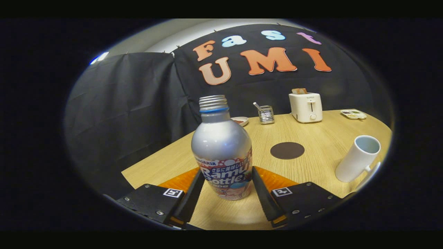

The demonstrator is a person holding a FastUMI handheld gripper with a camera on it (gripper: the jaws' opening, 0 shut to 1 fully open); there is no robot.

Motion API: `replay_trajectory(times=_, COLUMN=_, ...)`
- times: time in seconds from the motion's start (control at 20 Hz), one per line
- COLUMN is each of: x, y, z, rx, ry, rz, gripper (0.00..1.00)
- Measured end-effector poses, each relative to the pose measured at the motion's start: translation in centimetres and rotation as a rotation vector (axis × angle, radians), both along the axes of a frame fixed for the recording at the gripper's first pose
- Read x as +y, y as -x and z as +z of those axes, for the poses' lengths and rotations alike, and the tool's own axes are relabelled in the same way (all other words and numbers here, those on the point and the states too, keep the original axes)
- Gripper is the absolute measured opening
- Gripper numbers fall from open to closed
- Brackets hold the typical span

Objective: Take the bottle from table, then pour the juice into the cup, finally place the bottle on the coaster

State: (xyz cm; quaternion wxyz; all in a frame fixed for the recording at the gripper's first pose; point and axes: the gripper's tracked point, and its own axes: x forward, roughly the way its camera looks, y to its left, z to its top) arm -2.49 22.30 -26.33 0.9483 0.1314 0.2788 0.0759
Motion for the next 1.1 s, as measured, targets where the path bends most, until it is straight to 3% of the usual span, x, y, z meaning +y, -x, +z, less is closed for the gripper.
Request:
replay_trajectory(times=0.35, x=-3.7, y=0.5, z=2.1, rx=-0.032, ry=-0.120, rz=-0.106, gripper=0.78)
replay_trajectory(times=0.8, x=-7.2, y=0.7, z=1.9, rx=0.006, ry=-0.414, rz=-0.277, gripper=0.78)
replay_trajectory(times=1.1, x=-7.5, y=1.2, z=1.7, rx=0.052, ry=-0.566, rz=-0.317, gripper=0.78)
